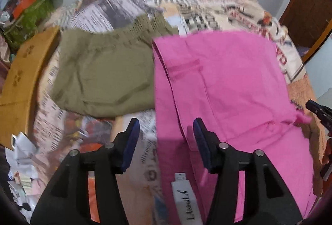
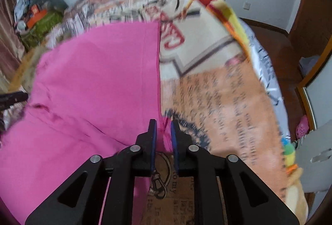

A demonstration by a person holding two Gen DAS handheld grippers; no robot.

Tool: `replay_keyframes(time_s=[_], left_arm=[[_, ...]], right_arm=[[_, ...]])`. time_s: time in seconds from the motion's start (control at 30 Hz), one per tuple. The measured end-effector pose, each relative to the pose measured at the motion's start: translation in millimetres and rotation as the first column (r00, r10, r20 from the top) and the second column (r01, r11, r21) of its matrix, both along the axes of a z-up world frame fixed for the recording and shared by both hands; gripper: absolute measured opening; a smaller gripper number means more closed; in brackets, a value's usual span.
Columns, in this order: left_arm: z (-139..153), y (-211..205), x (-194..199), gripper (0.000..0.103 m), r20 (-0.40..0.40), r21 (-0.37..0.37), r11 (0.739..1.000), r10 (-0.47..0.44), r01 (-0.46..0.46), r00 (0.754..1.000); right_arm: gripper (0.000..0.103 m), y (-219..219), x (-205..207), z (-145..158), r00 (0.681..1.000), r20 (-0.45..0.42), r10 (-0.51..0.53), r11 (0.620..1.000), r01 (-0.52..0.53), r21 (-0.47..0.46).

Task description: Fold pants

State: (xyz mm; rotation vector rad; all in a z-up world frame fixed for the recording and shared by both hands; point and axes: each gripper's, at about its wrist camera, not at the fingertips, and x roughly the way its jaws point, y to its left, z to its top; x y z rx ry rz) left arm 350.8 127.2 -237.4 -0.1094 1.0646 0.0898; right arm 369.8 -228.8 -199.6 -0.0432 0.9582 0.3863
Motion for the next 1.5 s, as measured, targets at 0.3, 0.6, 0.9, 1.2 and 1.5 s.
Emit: replay_keyframes(time_s=[0.3,0.6,0.9,1.2,1.5], left_arm=[[41,21,23,0.079,0.112,0.106,0.994,0.008,-0.020,0.994],[21,27,59,0.079,0.061,0.064,0.997,0.028,-0.032,0.998],[-16,28,100,0.079,-0.002,0.023,1.000,0.020,-0.019,1.000],[-37,31,119,0.073,-0.023,-0.035,0.999,0.005,-0.006,1.000],[-42,27,124,0.033,-0.034,-0.144,0.989,-0.029,0.024,0.999]], right_arm=[[0.043,29,18,60,0.987,0.155,0.047,0.998,-0.054,0.042],[0.043,51,55,40,0.989,0.146,0.031,0.997,-0.040,0.060],[0.043,59,104,8,0.996,0.087,0.023,1.000,-0.023,-0.002],[0.043,69,142,-15,0.999,0.052,0.009,1.000,-0.010,0.028],[0.023,83,141,-21,0.996,0.069,0.054,0.999,-0.053,-0.011]])
